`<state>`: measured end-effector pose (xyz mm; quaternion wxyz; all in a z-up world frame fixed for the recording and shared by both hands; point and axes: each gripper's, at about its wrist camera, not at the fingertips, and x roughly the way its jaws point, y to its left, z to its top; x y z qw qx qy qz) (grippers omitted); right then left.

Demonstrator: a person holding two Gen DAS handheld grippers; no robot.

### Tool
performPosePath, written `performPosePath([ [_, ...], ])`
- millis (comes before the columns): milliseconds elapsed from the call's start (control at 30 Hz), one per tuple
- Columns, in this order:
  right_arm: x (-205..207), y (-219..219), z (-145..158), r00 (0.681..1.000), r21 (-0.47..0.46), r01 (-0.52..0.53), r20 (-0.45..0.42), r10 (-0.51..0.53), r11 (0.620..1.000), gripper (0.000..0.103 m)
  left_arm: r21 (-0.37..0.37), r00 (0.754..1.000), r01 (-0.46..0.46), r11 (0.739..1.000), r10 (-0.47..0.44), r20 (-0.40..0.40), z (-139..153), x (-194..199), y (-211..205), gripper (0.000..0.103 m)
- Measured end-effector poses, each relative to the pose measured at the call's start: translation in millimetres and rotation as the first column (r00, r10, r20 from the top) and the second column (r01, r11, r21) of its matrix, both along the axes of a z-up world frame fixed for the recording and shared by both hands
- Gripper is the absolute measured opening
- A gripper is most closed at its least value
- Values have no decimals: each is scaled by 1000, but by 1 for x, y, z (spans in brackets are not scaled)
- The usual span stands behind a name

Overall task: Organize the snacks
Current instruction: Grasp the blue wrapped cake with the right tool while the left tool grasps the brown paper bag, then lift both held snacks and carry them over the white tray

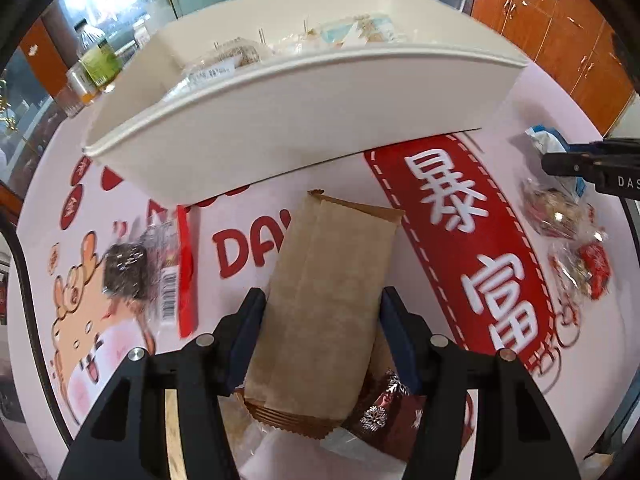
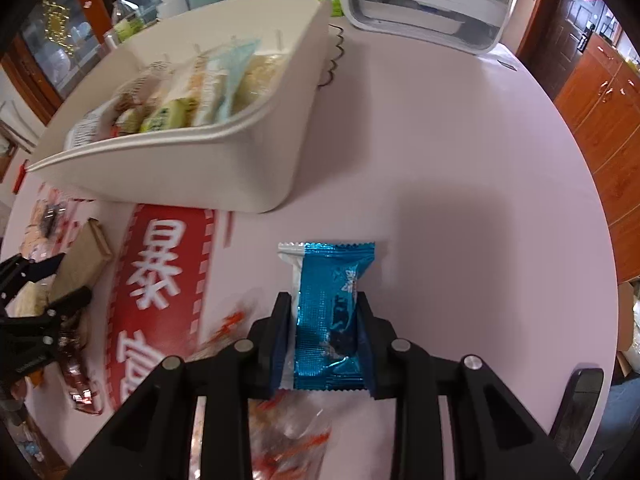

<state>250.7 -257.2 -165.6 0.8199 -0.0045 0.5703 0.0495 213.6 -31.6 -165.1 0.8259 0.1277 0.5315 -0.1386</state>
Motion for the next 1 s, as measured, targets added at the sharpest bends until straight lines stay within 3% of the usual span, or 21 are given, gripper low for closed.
performPosePath([
  [200, -26, 25, 35, 994, 7, -82, 66, 81, 997, 30, 2, 993, -24, 1000, 24, 115, 46, -36, 8, 57],
  [633, -65, 82, 113, 945, 9, -246, 225, 238, 969, 30, -8, 954, -69, 998, 68, 293, 140, -41, 23, 57],
  [833, -62, 86, 153, 921, -5, -250, 307, 240, 968, 30, 12, 925, -86, 996, 75, 373, 178, -31, 16, 57],
  [1000, -50, 86, 201, 889, -16, -225, 406, 212, 974, 30, 15, 881, -97, 995, 79, 466, 213, -18, 8, 57],
])
